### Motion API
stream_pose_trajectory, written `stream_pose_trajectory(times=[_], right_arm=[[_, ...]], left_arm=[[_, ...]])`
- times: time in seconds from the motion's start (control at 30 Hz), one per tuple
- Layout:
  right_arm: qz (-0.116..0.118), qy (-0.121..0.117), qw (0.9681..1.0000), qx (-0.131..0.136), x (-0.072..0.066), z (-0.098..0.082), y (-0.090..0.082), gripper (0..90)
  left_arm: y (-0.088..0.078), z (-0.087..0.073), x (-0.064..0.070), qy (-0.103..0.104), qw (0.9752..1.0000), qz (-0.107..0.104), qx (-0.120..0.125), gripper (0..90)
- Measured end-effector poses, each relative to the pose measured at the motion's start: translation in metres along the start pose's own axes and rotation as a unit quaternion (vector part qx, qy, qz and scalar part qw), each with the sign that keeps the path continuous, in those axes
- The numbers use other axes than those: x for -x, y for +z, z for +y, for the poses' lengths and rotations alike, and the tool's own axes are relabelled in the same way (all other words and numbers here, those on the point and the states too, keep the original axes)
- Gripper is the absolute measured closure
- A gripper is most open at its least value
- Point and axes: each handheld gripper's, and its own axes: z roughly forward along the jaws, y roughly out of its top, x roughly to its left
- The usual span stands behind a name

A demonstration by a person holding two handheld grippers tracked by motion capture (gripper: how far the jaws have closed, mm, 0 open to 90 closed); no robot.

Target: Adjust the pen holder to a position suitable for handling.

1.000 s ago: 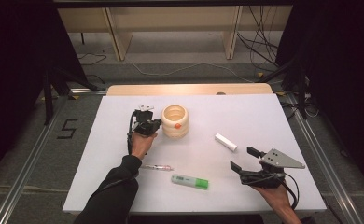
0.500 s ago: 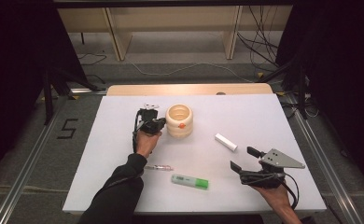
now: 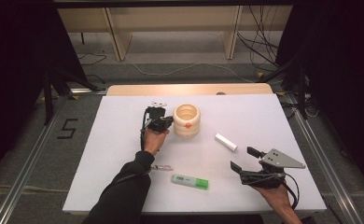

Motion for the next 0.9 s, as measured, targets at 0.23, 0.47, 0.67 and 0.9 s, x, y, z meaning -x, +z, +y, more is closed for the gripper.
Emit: stream_pose_trajectory(times=[0.23, 0.47, 0.67, 0.9], right_arm=[[0.001, -0.001, 1.0, 0.002, 0.001, 0.0, 0.0, 17.9], [0.001, 0.002, 1.0, -0.004, 0.0, -0.001, 0.001, 18.0], [0.0, 0.0, 1.0, -0.002, 0.001, -0.001, 0.0, 18.0], [0.0, 0.002, 1.0, -0.003, 0.002, -0.001, 0.0, 18.0]], left_arm=[[0.006, 0.002, 0.006, -0.002, 1.0, -0.005, 0.0, 89.6], [0.011, 0.002, 0.014, 0.0, 1.0, -0.008, -0.002, 89.5], [0.015, 0.0, 0.018, 0.0, 0.9999, -0.009, -0.005, 89.5], [0.006, 0.001, 0.009, -0.001, 1.0, -0.003, -0.006, 83.8]])
